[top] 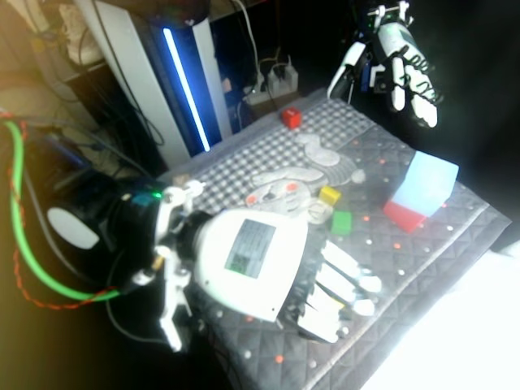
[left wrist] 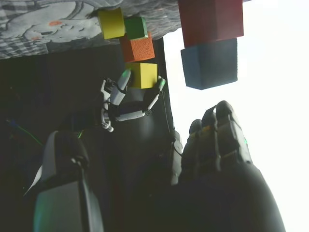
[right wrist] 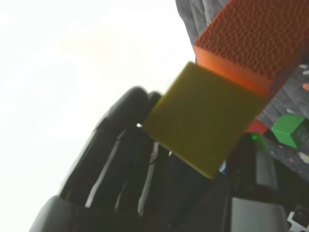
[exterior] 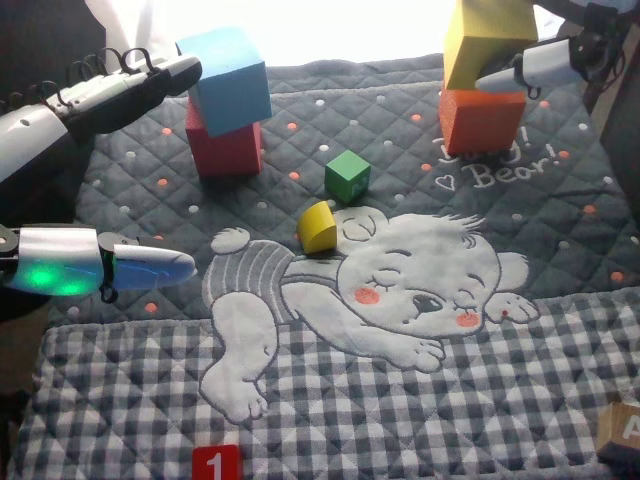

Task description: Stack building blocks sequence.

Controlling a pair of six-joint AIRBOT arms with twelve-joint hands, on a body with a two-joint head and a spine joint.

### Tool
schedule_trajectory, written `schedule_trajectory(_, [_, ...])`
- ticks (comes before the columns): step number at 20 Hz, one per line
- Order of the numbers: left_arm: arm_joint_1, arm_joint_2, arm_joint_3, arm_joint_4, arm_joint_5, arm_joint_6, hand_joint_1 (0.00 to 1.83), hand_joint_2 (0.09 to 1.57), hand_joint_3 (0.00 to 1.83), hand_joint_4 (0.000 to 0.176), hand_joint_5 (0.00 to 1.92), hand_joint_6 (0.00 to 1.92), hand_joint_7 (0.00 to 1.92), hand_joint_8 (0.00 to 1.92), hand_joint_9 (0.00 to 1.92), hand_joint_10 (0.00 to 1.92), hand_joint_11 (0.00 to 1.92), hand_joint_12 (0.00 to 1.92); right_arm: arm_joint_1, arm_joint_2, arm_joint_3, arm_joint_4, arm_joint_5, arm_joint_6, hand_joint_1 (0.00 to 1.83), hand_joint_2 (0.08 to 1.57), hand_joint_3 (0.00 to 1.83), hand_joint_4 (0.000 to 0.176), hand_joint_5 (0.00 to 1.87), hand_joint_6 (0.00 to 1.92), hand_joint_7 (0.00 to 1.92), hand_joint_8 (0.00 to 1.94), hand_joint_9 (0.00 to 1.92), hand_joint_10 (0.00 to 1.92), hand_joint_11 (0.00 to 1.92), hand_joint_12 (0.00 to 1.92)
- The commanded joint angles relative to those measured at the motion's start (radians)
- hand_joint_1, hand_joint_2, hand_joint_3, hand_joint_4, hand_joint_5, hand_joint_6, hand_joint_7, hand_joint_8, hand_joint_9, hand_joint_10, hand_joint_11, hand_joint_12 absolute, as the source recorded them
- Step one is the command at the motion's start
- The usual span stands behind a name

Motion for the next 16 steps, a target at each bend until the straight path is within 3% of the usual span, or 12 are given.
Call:
schedule_trajectory(1, [-0.009, 0.001, 0.002, -0.014, -0.131, -0.007, 0.77, 0.89, 0.00, 0.161, 0.10, 0.00, 0.02, 0.00, 0.00, 0.00, 0.00, 0.15, 0.012, 0.008, 0.002, 0.024, 0.114, -0.003, 1.06, 1.04, 0.00, 0.027, 0.33, 0.00, 0.53, 0.00, 0.87, 0.41, 0.70, 1.23])
schedule_trajectory(2, [-0.009, 0.001, 0.001, -0.014, -0.134, -0.007, 0.76, 0.90, 0.00, 0.134, 0.10, 0.00, 0.03, 0.00, 0.01, 0.00, 0.00, 0.19, 0.012, 0.008, 0.002, 0.024, 0.114, -0.003, 1.05, 1.04, 0.00, 0.043, 0.31, 0.00, 0.53, 0.00, 0.90, 0.39, 0.78, 1.19])
schedule_trajectory(3, [-0.009, 0.001, 0.001, -0.014, -0.137, -0.007, 0.76, 0.90, 0.00, 0.131, 0.11, 0.00, 0.04, 0.00, 0.01, 0.00, 0.00, 0.20, 0.012, 0.008, 0.001, 0.024, 0.114, -0.003, 1.05, 1.04, 0.00, 0.057, 0.30, 0.00, 0.52, 0.00, 0.95, 0.26, 0.83, 1.13])
schedule_trajectory(4, [-0.009, 0.001, 0.001, -0.014, -0.137, -0.007, 0.76, 0.90, 0.00, 0.131, 0.11, 0.00, 0.04, 0.00, 0.01, 0.00, 0.00, 0.20, 0.012, 0.009, 0.001, 0.024, 0.114, -0.003, 1.05, 1.04, 0.00, 0.057, 0.30, 0.00, 0.52, 0.00, 0.95, 0.26, 0.83, 1.13])
schedule_trajectory(5, [-0.009, 0.001, 0.001, -0.014, -0.136, -0.007, 0.76, 0.91, 0.00, 0.143, 0.09, 0.00, 0.04, 0.00, 0.02, 0.00, 0.00, 0.17, 0.012, 0.009, 0.000, 0.024, 0.114, -0.003, 1.04, 1.03, 0.00, 0.056, 0.30, 0.00, 0.52, 0.00, 0.90, 0.20, 0.74, 1.20])
schedule_trajectory(8, [-0.009, 0.001, 0.001, -0.014, -0.137, -0.007, 0.78, 0.91, 0.00, 0.135, 0.10, 0.00, 0.04, 0.00, 0.01, 0.00, 0.00, 0.14, 0.011, 0.009, -0.001, 0.024, 0.114, -0.003, 1.01, 1.03, 0.00, 0.049, 0.32, 0.00, 0.52, 0.00, 0.97, 0.19, 0.82, 1.15])
schedule_trajectory(9, [-0.009, 0.001, 0.001, -0.014, -0.137, -0.007, 0.79, 0.91, 0.00, 0.145, 0.10, 0.00, 0.03, 0.00, 0.00, 0.00, 0.00, 0.07, 0.010, 0.010, -0.001, 0.024, 0.114, -0.003, 1.01, 1.03, 0.00, 0.047, 0.32, 0.00, 0.52, 0.00, 0.97, 0.19, 0.83, 1.14])
schedule_trajectory(11, [-0.009, 0.001, 0.000, -0.014, -0.138, -0.007, 0.79, 0.91, 0.00, 0.139, 0.10, 0.00, 0.03, 0.01, 0.00, 0.00, 0.00, 0.06, 0.008, 0.010, -0.001, 0.024, 0.114, -0.003, 1.02, 1.03, 0.00, 0.046, 0.33, 0.00, 0.52, 0.00, 0.96, 0.18, 0.77, 1.19])
schedule_trajectory(12, [-0.009, 0.001, 0.000, -0.014, -0.138, -0.007, 0.81, 0.91, 0.00, 0.118, 0.10, 0.00, 0.04, 0.01, 0.01, 0.00, 0.01, 0.06, 0.008, 0.012, -0.001, 0.024, 0.114, -0.003, 0.98, 1.03, 0.00, 0.049, 0.33, 0.00, 0.53, 0.00, 0.90, 0.15, 0.66, 1.30])
schedule_trajectory(13, [-0.009, 0.001, 0.000, -0.014, -0.137, -0.008, 0.82, 0.90, 0.00, 0.116, 0.10, 0.00, 0.04, 0.01, 0.01, 0.00, 0.01, 0.06, 0.007, 0.013, -0.001, 0.024, 0.114, -0.003, 0.97, 1.04, 0.00, 0.052, 0.33, 0.00, 0.52, 0.00, 0.89, 0.15, 0.69, 1.26])
schedule_trajectory(15, [-0.009, 0.000, 0.000, -0.014, -0.136, -0.008, 0.82, 0.90, 0.00, 0.116, 0.11, 0.00, 0.04, 0.00, 0.01, 0.00, 0.00, 0.11, 0.007, 0.013, -0.001, 0.024, 0.109, -0.003, 1.02, 1.05, 0.00, 0.044, 0.33, 0.00, 0.54, 0.01, 0.92, 0.16, 0.72, 1.18])
schedule_trajectory(16, [-0.009, 0.000, -0.001, -0.014, -0.136, -0.008, 0.79, 0.91, 0.00, 0.131, 0.11, 0.00, 0.03, 0.00, 0.00, 0.00, 0.00, 0.11, 0.007, 0.013, 0.000, 0.023, 0.102, -0.003, 1.03, 1.04, 0.00, 0.031, 0.35, 0.00, 0.57, 0.01, 0.97, 0.17, 0.71, 1.21])
